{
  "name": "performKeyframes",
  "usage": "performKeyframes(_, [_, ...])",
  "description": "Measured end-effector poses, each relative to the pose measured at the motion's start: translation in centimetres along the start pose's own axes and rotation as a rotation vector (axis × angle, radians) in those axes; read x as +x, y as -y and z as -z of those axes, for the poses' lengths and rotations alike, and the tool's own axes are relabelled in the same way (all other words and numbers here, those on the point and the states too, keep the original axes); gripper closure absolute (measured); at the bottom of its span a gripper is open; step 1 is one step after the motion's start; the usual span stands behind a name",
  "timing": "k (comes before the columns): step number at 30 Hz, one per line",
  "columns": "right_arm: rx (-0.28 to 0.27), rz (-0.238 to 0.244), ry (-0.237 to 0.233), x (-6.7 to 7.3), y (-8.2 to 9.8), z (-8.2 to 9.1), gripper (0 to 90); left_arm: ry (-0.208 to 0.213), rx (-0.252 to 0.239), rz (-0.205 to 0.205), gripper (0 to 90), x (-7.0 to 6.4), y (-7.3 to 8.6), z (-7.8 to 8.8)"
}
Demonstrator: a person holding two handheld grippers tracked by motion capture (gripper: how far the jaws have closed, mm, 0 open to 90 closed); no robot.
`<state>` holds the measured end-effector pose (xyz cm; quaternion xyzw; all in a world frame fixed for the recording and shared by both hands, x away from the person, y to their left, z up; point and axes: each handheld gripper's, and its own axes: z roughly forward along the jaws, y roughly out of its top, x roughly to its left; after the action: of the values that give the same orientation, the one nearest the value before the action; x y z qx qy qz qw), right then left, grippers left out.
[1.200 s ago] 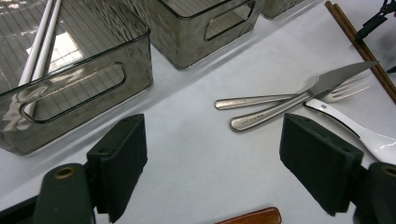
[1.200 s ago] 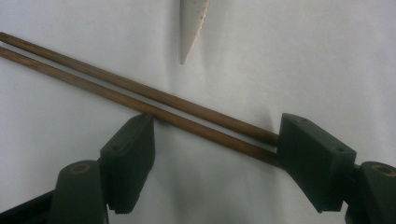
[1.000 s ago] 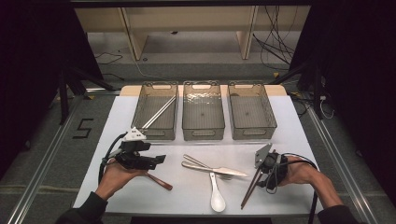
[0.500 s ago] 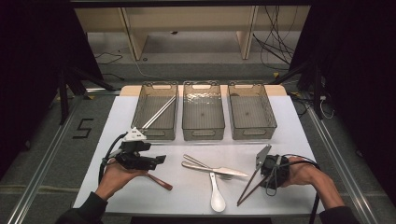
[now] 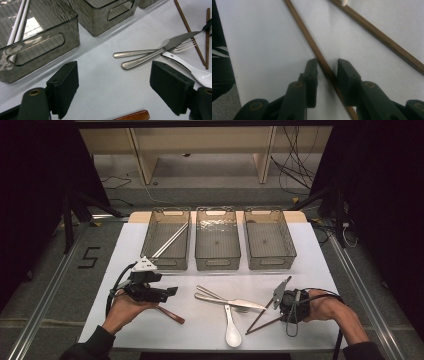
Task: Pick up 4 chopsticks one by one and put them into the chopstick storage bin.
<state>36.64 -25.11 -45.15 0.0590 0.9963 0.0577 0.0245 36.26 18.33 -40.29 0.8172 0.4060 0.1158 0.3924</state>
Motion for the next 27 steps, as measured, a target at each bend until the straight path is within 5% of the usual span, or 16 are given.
performKeyframes(14, [0.027, 0.093, -0.011, 0.7, 0.1, 0.1, 83.9, 0.009, 0.004, 0.005, 22.7, 0.1, 0.0, -0.1])
performKeyframes(27, [0.014, 0.140, -0.024, 1.2, 0.5, 0.8, 85.5, 0.007, 0.014, 0.001, 22.6, 0.2, 0.1, -0.2])
